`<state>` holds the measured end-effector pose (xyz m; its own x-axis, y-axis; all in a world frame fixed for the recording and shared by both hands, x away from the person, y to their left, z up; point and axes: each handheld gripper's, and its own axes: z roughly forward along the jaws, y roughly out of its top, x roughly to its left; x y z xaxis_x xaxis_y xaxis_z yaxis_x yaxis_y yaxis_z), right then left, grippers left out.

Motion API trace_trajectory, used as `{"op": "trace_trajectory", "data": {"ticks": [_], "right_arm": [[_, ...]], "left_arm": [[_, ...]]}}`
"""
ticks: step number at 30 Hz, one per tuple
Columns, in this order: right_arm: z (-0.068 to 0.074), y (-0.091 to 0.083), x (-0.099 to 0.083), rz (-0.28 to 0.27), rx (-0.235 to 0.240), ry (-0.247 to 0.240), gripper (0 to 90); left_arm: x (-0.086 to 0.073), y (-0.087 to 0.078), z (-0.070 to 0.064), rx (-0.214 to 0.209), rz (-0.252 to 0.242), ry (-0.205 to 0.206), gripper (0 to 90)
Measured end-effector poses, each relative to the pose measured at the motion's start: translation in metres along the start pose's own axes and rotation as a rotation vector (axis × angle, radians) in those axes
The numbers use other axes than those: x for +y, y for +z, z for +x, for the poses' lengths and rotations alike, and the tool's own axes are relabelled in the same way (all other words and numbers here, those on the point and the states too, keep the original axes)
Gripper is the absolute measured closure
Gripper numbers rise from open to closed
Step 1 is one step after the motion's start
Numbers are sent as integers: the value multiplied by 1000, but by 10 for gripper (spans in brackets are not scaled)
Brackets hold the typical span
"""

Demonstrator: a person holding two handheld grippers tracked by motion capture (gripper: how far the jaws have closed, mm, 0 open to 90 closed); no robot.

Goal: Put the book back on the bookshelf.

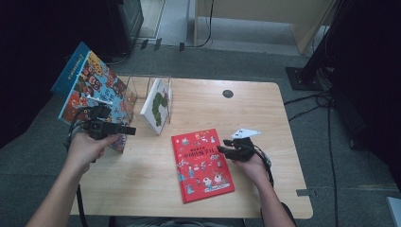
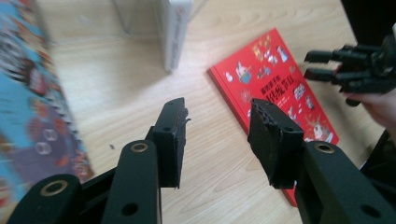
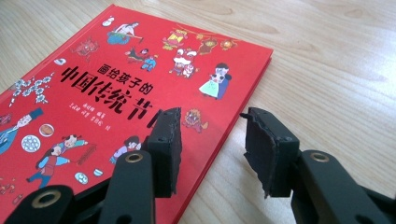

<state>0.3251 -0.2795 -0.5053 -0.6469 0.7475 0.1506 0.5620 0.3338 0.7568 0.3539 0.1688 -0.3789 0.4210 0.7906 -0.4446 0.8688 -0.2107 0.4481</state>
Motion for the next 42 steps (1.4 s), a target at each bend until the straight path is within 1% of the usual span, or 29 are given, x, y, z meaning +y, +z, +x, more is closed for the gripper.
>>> {"op": "trace_trajectory", "data": {"ticks": [3, 5, 6, 7, 9, 11, 13, 14, 16, 17, 18, 19, 20, 21, 22, 23, 24, 25, 26, 27, 28, 30, 31, 33, 35, 36, 38, 41, 42], "right_arm": [[1, -2, -1, -9, 8, 10, 567], [2, -3, -3, -15, 0, 0, 570], [3, -4, -4, -12, -1, 5, 573], [2, -5, -5, -18, -1, 3, 578], [2, -7, -6, -19, -7, 2, 583], [2, -9, -9, -14, -9, 11, 583], [2, -11, -11, -9, -14, 18, 583], [2, -12, -12, -7, -16, 17, 583], [2, -14, -15, -13, -19, 15, 588], [2, -16, -16, -10, -23, 19, 590], [2, -17, -18, -8, -25, 21, 591], [2, -18, -19, -8, -28, 22, 593], [2, -19, -20, -10, -30, 23, 598], [3, -20, -23, -6, -33, 26, 611], [3, -22, -24, -1, -35, 25, 619], [4, -23, -25, -5, -38, 20, 634], [4, -24, -26, -5, -35, 22, 646], [5, -24, -28, -4, -32, 28, 658], [5, -25, -29, -4, -32, 27, 671], [6, -25, -30, 0, -32, 28, 677], [7, -26, -32, 1, -37, 26, 685], [8, -27, -34, -11, -40, 33, 714], [9, -28, -35, -17, -42, 34, 734], [10, -29, -37, -20, -48, 32, 778], [11, -29, -39, -12, -52, 36, 809], [10, -28, -40, -7, -54, 38, 818], [10, -27, -41, 8, -55, 40, 819], [10, -25, -43, 8, -56, 48, 811], [10, -25, -43, 6, -56, 47, 811]], "left_arm": [[-3, 12, -3, -1, 9, 13, 558], [-6, 21, -5, -3, 18, 22, 554], [-7, 25, -6, 2, 25, 30, 551], [-8, 29, -7, -2, 29, 30, 547], [-11, 38, -8, -23, 37, 27, 549], [-15, 48, -9, -33, 47, 34, 564], [-18, 57, -11, -56, 53, 36, 574], [-19, 60, -12, -62, 54, 34, 587], [-21, 67, -14, -64, 46, 44, 615], [-22, 70, -14, -58, 45, 57, 629], [-23, 73, -16, -58, 43, 77, 674], [-24, 75, -16, -70, 37, 83, 698], [-25, 79, -15, -105, 41, 74, 711], [-26, 83, -16, -116, 42, 72, 735], [-27, 86, -17, -108, 38, 81, 743], [-28, 89, -18, -99, 48, 93, 765], [-29, 92, -18, -98, 52, 97, 771], [-30, 95, -19, -101, 52, 101, 776], [-31, 97, -20, -100, 54, 106, 804], [-33, 100, -20, -103, 48, 107, 809], [-34, 102, -20, -111, 53, 113, 837], [-37, 106, -21, -103, 51, 119, 856], [-39, 108, -21, -113, 57, 119, 872], [-41, 113, -22, -117, 50, 117, 872], [-42, 117, -24, -107, 55, 121, 872], [-42, 119, -25, -113, 55, 121, 871], [-42, 124, -27, -112, 58, 125, 869], [-43, 132, -28, -136, 73, 118, 865], [-44, 135, -28, -157, 84, 114, 864]]}}
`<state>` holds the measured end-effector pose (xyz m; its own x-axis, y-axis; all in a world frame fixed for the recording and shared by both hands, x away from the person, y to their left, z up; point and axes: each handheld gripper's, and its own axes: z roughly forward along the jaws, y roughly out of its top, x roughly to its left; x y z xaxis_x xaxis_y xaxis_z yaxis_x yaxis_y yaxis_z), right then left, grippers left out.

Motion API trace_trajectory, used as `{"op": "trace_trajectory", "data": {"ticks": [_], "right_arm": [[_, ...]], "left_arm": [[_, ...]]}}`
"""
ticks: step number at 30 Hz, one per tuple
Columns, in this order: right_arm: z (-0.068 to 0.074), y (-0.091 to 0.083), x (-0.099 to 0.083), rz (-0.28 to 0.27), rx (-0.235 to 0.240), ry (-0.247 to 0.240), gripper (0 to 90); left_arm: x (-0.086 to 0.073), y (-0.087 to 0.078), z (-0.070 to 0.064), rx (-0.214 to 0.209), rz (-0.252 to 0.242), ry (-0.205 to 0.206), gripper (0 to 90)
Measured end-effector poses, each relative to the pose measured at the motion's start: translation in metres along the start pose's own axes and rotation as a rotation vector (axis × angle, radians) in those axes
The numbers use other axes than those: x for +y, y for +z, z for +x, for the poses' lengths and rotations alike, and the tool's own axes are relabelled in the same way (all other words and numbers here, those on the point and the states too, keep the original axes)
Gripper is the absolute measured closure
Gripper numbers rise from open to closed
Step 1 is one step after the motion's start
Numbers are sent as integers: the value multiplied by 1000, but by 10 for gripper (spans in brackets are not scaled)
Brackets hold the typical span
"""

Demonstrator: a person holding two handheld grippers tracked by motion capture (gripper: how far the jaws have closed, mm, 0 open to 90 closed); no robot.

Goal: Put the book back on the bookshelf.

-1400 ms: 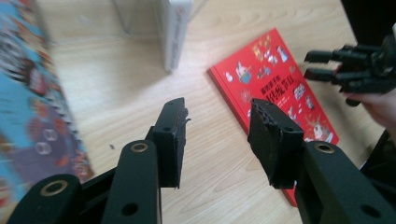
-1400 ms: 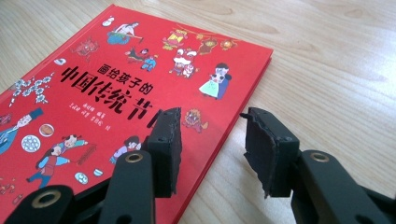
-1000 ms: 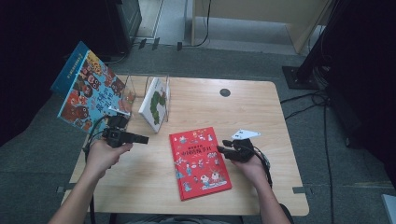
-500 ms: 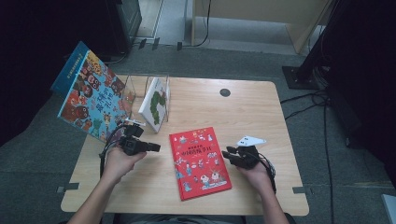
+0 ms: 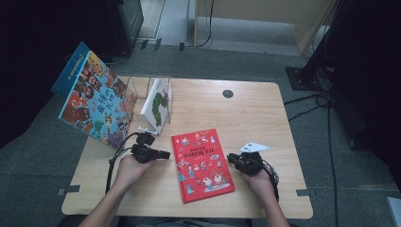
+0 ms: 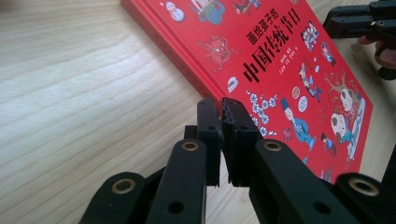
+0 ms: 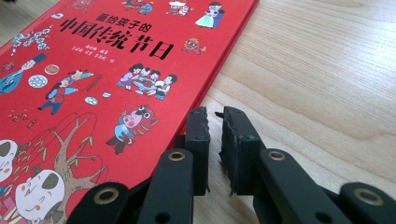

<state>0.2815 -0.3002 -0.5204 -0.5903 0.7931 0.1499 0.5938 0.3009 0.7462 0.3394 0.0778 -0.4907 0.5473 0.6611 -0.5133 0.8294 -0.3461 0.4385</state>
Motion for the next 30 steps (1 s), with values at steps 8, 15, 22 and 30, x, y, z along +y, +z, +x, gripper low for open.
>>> {"op": "trace_trajectory", "data": {"ticks": [8, 15, 22, 30], "right_arm": [[8, 7, 3, -7, 3, -27, 860], [8, 8, 5, 3, -3, -12, 900], [5, 13, 9, -6, -32, 19, 900], [4, 11, 8, -4, -48, 21, 900]], "left_arm": [[0, 19, -6, 0, 24, 13, 872], [0, 22, -7, 10, -17, 12, 878], [7, 25, -1, -6, -37, -2, 888], [12, 29, -1, 10, -66, 9, 889]]}}
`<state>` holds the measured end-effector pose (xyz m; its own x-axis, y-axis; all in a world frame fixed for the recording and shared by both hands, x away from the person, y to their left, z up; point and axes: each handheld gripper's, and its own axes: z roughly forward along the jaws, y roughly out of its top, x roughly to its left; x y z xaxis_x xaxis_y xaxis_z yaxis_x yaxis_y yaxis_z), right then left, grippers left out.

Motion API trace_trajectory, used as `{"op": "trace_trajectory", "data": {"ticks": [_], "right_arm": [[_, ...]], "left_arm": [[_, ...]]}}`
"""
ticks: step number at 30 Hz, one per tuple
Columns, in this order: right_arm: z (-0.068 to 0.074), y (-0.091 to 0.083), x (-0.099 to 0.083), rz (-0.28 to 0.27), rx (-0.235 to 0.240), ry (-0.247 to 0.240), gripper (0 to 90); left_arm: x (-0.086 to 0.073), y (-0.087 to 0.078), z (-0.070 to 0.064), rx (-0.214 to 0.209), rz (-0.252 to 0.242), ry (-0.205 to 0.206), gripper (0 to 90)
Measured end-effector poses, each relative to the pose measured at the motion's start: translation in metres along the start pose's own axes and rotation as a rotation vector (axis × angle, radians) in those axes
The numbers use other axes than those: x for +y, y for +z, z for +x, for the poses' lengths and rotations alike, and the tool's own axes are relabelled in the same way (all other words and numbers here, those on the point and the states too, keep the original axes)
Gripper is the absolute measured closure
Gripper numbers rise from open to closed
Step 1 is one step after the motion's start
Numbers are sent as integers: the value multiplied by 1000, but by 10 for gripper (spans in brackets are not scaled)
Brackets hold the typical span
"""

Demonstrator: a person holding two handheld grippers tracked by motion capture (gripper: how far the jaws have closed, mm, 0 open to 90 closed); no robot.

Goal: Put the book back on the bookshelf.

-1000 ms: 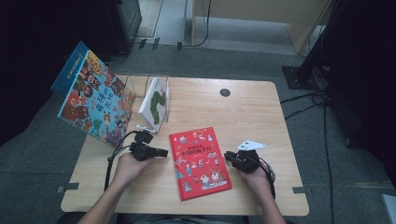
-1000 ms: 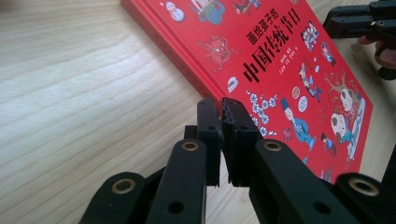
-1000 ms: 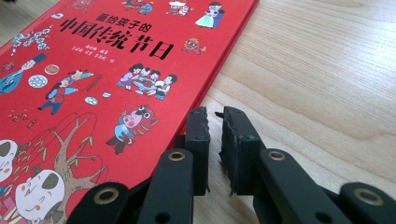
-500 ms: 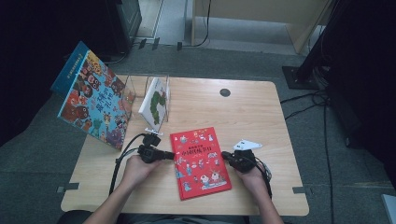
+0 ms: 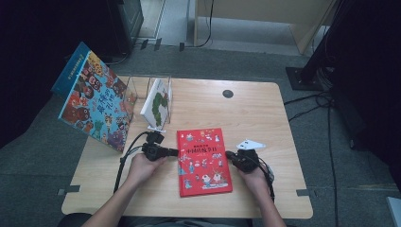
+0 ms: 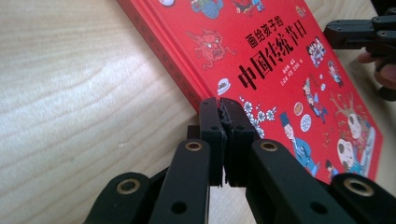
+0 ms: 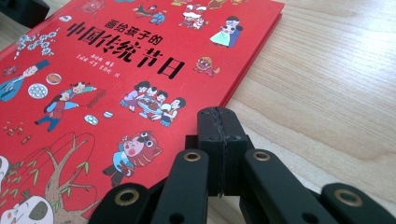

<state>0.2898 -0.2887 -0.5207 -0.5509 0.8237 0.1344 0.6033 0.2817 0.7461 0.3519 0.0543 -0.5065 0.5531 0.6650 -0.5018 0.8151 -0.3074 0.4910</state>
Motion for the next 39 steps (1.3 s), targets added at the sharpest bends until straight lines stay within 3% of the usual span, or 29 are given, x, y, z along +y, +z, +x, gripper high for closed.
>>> {"op": "trace_trajectory", "data": {"ticks": [9, 16, 19, 22, 27, 39], "right_arm": [[-1, -1, -1, -4, -24, 1, 881], [-2, -2, -1, -7, -35, 18, 833], [-3, -6, 1, -28, -47, 30, 813], [-2, -10, 3, -52, -47, 54, 788], [3, -9, 5, -49, -51, 55, 724], [8, 1, 12, -4, -35, 119, 663]], "left_arm": [[2, 4, -2, 31, -31, 14, 887], [1, 3, 0, 21, 8, -14, 862], [0, 2, -5, 27, 13, -4, 858], [-3, 1, -12, 58, 20, 27, 854], [-8, 1, -18, 97, 17, 31, 839], [-16, 2, -19, 114, -44, 25, 811]]}}
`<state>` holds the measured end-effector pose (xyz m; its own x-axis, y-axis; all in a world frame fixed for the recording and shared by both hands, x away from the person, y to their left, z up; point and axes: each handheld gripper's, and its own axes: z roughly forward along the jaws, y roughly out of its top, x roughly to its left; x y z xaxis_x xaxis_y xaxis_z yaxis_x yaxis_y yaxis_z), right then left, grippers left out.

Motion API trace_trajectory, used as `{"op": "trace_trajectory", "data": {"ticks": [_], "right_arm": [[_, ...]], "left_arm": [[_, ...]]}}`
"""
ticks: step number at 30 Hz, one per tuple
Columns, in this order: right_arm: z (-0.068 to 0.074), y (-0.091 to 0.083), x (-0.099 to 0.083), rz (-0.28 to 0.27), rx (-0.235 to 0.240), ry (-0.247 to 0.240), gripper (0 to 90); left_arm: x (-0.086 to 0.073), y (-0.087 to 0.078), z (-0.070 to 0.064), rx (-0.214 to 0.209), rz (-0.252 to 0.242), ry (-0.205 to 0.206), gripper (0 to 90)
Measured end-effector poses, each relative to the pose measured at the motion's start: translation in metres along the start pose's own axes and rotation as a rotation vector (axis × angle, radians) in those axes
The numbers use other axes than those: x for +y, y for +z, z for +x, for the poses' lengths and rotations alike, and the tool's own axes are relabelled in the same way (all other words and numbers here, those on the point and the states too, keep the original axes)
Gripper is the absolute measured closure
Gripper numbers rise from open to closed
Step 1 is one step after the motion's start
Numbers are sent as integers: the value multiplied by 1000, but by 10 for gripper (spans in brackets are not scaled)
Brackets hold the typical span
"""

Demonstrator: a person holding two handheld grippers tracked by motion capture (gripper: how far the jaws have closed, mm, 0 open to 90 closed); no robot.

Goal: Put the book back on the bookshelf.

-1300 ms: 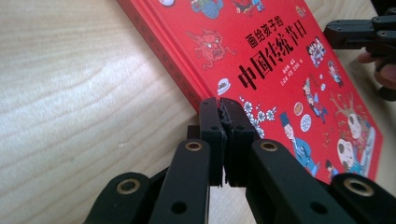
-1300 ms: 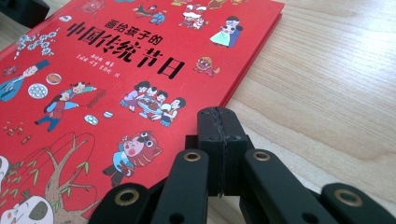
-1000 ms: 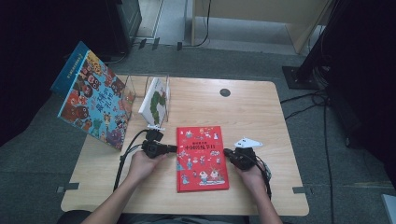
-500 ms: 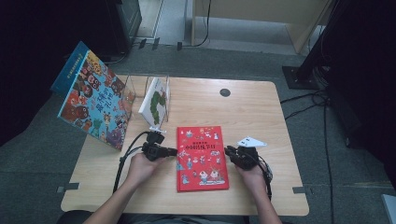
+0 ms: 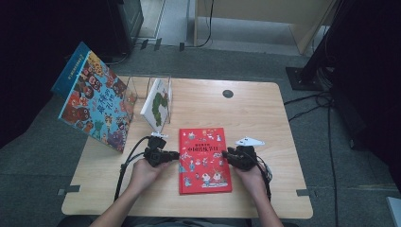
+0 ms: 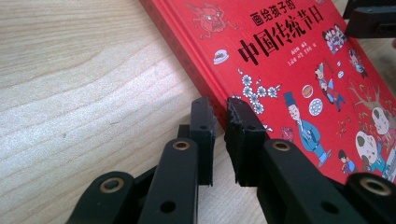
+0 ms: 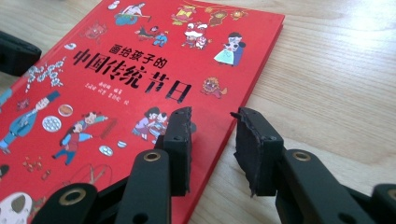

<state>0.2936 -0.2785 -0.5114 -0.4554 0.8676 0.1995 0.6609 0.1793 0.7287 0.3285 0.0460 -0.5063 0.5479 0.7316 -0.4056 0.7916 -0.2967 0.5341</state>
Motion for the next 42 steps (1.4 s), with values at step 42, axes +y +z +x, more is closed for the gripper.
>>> {"op": "trace_trajectory", "data": {"ticks": [42], "right_arm": [[-9, -4, 5, 95, 42, 283, 678]], "left_arm": [[-8, 3, -17, -7, 47, -13, 900]]}}
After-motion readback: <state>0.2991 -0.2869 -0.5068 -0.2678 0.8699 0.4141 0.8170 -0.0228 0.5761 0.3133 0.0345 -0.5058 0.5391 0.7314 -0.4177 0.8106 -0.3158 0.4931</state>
